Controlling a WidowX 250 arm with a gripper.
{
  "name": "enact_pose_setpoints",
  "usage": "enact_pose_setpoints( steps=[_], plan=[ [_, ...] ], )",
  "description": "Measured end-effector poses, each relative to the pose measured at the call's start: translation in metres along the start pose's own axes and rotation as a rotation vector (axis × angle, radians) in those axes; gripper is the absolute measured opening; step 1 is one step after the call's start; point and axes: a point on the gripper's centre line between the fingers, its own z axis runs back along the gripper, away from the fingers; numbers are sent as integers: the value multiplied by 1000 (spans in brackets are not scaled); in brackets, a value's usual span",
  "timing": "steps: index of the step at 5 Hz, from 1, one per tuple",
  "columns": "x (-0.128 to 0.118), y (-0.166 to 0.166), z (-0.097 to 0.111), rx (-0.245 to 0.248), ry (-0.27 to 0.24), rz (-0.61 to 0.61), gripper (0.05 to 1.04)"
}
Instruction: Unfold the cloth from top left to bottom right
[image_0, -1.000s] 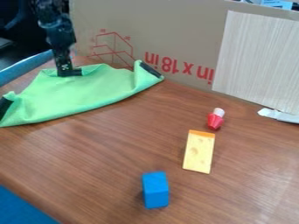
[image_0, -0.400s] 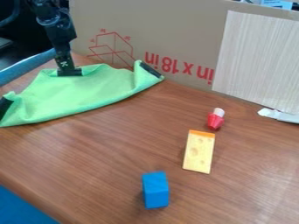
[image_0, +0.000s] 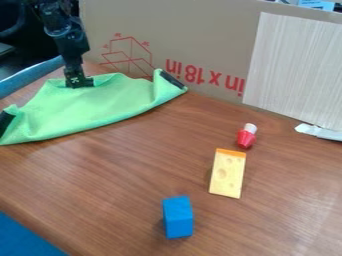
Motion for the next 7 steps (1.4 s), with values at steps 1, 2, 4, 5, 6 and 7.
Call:
enact_pose_setpoints(
  steps=[1,2,4,5,6,7],
  plan=[
    [4,-2,-2,6,0,-14,1001],
    [3,-4,-4,12,8,-16,929],
    [8,-5,-4,19,8,-33,376],
    [8,-5,-4,19,7,-35,158],
    [8,-6,-4,11,9,-35,92],
    [9,-4,-2,9,7,-38,249]
  ],
)
